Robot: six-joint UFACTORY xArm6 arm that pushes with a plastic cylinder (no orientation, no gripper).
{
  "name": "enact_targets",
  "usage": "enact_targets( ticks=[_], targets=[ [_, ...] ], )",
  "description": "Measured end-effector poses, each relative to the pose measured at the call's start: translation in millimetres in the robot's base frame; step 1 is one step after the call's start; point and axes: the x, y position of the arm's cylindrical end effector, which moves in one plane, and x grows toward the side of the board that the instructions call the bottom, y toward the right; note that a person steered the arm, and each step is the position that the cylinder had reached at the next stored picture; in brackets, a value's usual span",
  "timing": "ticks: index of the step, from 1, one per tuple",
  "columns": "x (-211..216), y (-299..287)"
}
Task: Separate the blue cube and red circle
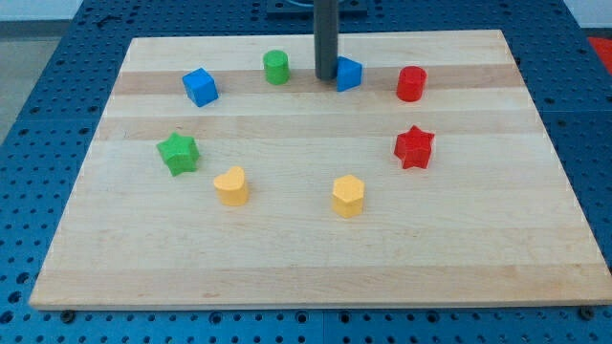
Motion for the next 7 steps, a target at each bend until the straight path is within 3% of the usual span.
enact_targets(
  ticks=[2,4,6,7],
  targets=[
    [0,58],
    [10,12],
    [63,29],
    [39,68]
  ],
)
